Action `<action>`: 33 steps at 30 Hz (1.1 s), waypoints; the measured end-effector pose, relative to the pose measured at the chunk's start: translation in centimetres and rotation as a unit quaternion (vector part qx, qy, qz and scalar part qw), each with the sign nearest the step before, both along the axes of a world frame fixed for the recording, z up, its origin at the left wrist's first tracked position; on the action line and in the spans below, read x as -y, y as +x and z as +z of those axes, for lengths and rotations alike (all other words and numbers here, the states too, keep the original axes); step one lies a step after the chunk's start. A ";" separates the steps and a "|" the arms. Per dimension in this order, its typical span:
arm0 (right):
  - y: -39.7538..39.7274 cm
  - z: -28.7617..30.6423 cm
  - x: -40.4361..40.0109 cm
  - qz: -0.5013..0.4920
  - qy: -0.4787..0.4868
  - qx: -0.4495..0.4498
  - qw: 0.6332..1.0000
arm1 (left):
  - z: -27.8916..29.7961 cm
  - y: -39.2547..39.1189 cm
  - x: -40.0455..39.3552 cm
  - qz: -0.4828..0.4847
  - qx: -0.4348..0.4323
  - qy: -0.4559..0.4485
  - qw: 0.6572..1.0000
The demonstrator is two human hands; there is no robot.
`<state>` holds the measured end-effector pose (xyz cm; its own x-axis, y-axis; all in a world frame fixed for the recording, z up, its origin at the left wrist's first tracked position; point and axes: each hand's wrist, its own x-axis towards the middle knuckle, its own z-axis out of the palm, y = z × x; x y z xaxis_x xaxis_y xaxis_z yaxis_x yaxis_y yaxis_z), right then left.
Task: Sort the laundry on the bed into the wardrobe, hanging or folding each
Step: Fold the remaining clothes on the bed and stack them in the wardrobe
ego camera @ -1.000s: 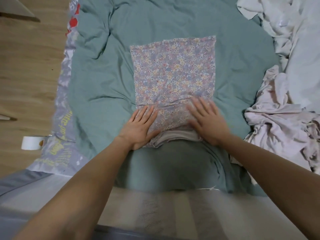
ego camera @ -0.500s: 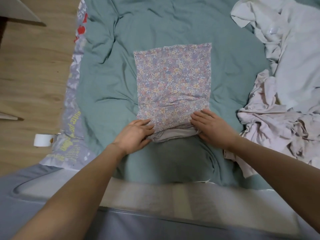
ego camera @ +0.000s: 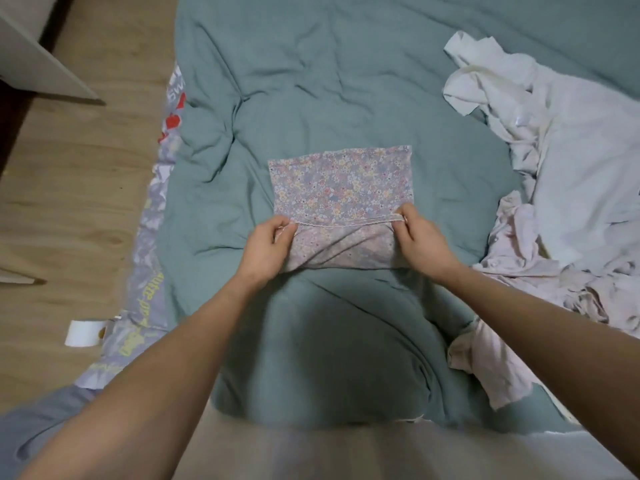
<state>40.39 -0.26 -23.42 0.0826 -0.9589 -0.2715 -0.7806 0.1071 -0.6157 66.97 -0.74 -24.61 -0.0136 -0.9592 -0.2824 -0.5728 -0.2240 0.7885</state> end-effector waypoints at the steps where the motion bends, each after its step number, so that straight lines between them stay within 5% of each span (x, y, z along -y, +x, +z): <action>1: 0.2 -0.1 1.4 -0.007 -0.017 -0.002 1.000 | 0.0 -0.2 1.4 0.003 0.001 -0.017 1.000; 15: 1.2 -3.1 13.8 0.037 -0.085 -0.088 0.992 | -3.7 1.1 13.2 0.005 0.022 -0.079 0.997; 22: 1.2 -4.1 14.0 -0.075 -0.099 -0.091 0.988 | -5.0 1.5 14.1 0.082 0.139 -0.101 0.982; 27: 0.8 -3.7 10.3 -0.168 -0.152 -0.072 0.971 | -4.5 1.2 9.7 0.241 0.029 -0.066 0.968; 33: -0.4 -3.8 2.6 -0.324 -0.050 0.008 0.945 | -4.6 -0.1 1.9 0.302 -0.017 0.037 0.952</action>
<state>40.01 -2.90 -27.22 -0.5267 -0.8305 -0.1814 -0.5620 0.5003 -0.6586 66.84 -2.60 -29.22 0.5246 -0.7721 -0.3586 -0.2959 -0.5604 0.7736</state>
